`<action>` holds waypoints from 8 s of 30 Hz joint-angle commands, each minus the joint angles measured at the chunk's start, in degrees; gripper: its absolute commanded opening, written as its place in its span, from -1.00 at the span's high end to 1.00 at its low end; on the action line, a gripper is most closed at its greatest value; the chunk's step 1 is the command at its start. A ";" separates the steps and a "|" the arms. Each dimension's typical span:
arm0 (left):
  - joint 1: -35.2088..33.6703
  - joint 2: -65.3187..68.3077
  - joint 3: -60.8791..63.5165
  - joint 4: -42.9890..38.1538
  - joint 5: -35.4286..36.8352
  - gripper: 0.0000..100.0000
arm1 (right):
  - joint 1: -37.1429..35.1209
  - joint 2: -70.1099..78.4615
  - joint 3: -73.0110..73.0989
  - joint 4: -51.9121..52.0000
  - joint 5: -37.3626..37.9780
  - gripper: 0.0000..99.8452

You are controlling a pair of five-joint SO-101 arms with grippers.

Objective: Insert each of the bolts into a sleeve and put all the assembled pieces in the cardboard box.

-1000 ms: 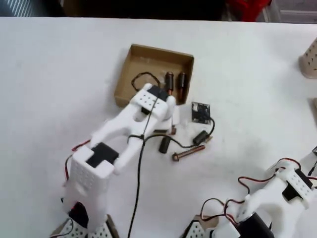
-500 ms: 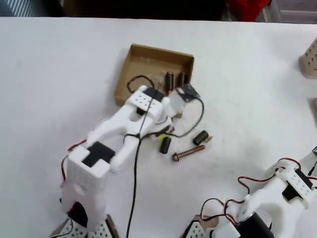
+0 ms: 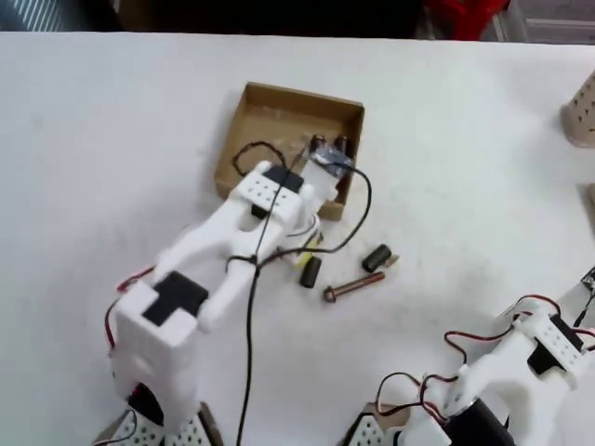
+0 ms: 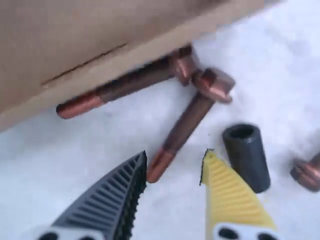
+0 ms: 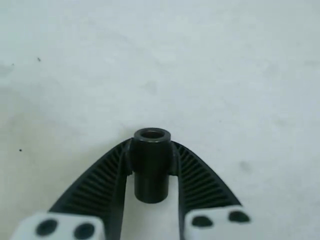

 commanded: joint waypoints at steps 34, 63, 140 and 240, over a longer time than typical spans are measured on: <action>5.14 8.48 -12.66 -3.78 -20.84 0.66 | -0.84 -2.15 -0.35 -0.92 0.88 0.97; 2.07 5.14 -9.14 0.70 -4.04 0.96 | -0.84 -2.15 -0.35 -0.57 0.88 0.97; -40.22 -29.41 32.70 -25.05 11.78 0.96 | -79.52 -46.02 31.03 -51.47 0.26 0.97; -32.57 -44.53 72.70 -107.60 12.13 0.96 | -92.09 27.30 31.12 -118.73 -4.66 0.97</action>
